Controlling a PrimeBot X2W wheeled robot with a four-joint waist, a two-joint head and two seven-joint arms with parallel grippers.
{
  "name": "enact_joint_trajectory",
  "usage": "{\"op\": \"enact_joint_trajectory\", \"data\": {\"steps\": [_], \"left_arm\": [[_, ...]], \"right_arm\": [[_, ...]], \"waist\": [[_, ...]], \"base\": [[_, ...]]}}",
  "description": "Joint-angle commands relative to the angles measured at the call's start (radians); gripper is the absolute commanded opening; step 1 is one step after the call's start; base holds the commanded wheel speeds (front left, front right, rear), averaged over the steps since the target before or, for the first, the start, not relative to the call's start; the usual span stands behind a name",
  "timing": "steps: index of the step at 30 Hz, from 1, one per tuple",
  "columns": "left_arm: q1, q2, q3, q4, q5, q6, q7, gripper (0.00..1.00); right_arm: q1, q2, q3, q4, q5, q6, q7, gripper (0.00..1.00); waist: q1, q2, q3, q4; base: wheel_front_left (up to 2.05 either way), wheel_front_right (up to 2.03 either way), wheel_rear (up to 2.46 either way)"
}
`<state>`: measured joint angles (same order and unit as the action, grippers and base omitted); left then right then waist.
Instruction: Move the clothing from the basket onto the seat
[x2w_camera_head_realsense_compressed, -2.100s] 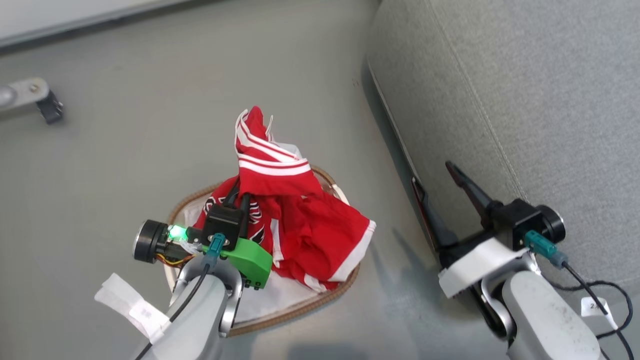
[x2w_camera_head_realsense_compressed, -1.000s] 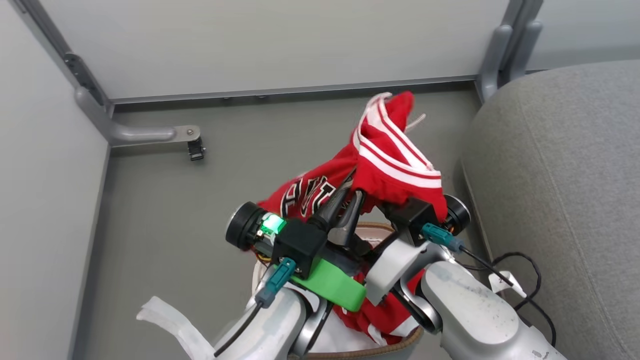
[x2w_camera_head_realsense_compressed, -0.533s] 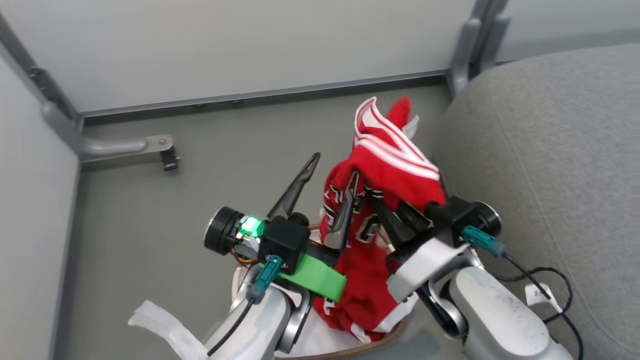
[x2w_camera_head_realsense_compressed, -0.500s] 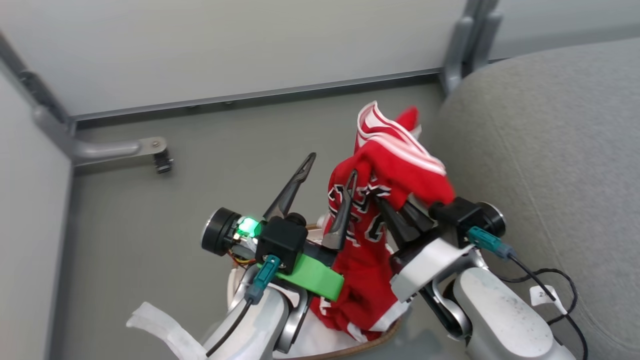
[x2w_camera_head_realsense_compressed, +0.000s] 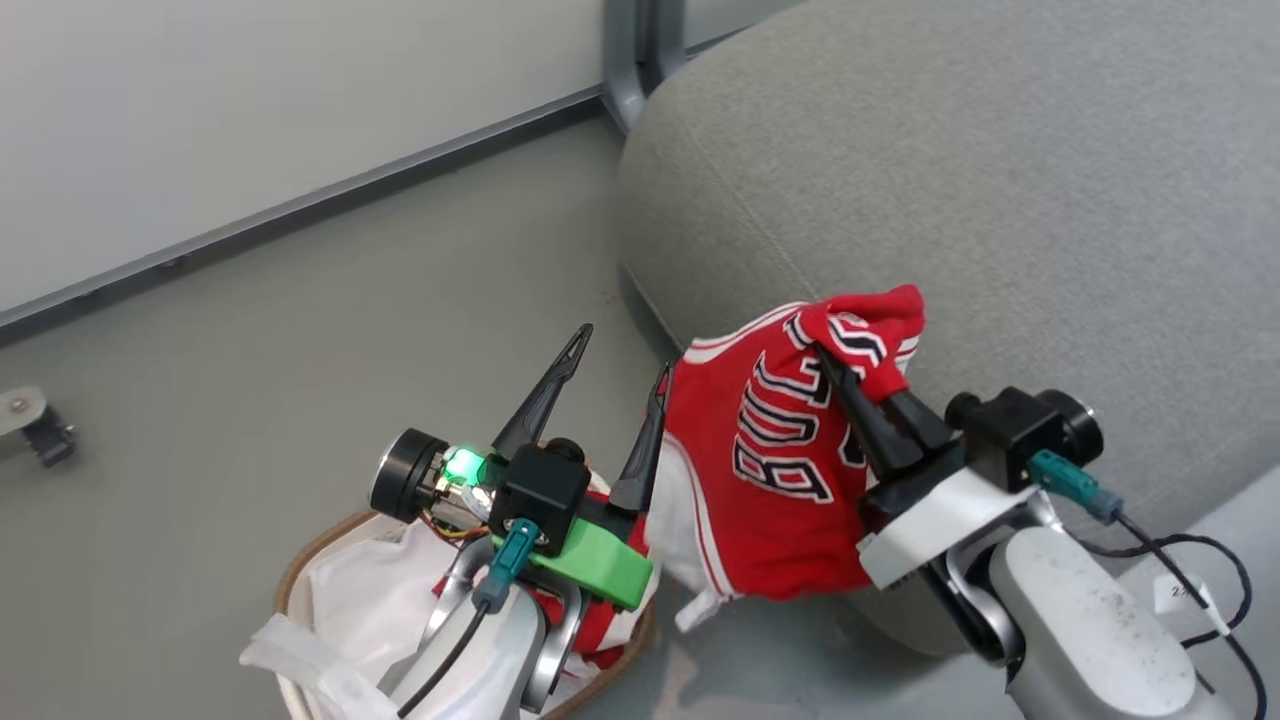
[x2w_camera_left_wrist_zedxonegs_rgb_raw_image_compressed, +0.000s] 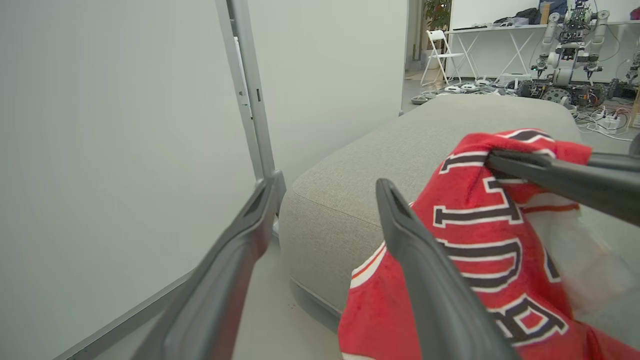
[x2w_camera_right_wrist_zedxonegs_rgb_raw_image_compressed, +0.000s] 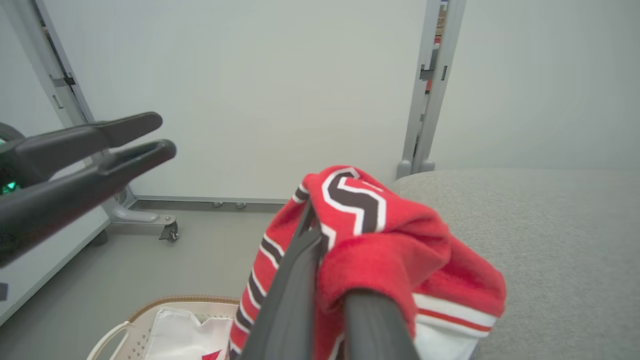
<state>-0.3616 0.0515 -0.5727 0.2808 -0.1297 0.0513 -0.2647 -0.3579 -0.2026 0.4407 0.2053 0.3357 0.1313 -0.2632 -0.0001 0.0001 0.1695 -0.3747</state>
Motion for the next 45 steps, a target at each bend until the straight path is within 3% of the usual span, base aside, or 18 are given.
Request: {"op": "enact_joint_trajectory", "data": {"steps": [1, 8, 16, 20, 26, 27, 34, 45], "left_arm": [[0.008, 0.005, 0.004, 0.008, 0.007, -0.007, 0.0, 1.0], [-0.032, 0.004, 0.004, 0.042, 0.045, -0.03, 0.0, 1.0], [-0.103, 0.005, -0.011, 0.066, 0.086, -0.035, 0.0, 1.0], [-0.129, 0.003, -0.018, 0.067, 0.099, -0.03, 0.0, 1.0], [-0.148, 0.002, -0.02, 0.067, 0.095, -0.012, 0.0, 1.0], [-0.148, 0.002, -0.019, 0.067, 0.092, -0.01, 0.0, 1.0], [-0.109, 0.001, -0.009, 0.059, 0.061, 0.006, 0.0, 1.0], [0.009, 0.009, 0.089, 0.043, 0.035, 0.049, 0.0, 1.0]], "right_arm": [[-0.034, -0.009, -0.017, -0.001, -0.001, -0.001, -0.002, 0.0], [-0.246, -0.073, -0.086, 0.091, -0.044, -0.001, -0.002, 0.0], [-0.585, -0.21, -0.185, 0.265, -0.095, -0.001, -0.002, 0.0], [-0.682, -0.252, -0.235, 0.365, -0.121, -0.001, -0.002, 0.0], [-0.729, -0.262, -0.333, 0.528, -0.167, -0.001, -0.002, 0.01], [-0.717, -0.257, -0.346, 0.551, -0.179, -0.001, -0.002, 1.0], [-0.557, -0.192, -0.483, 0.618, -0.216, -0.001, -0.002, 1.0], [-0.243, -0.123, -0.493, 0.503, -0.204, -0.001, -0.002, 1.0]], "waist": [[0.0001, -0.0001, 0.068, -0.12], [0.0001, -0.0001, 0.157, -0.105], [0.0001, -0.0001, 0.313, 0.024], [0.0001, -0.0001, 0.368, 0.078], [0.0001, -0.0001, 0.408, 0.135], [0.0001, -0.0001, 0.408, 0.14], [0.0001, -0.0001, 0.352, 0.163], [0.0001, -0.0001, 0.203, 0.18]], "base": [[0.0, 0.0, 0.0], [0.0, 0.0, 0.0], [0.0, 0.0, 0.0], [0.0, 0.0, 0.0], [0.0, 0.0, 0.0], [0.0, 0.0, 0.0], [0.0, 0.0, 0.0], [0.0, 0.0, 0.0]]}}
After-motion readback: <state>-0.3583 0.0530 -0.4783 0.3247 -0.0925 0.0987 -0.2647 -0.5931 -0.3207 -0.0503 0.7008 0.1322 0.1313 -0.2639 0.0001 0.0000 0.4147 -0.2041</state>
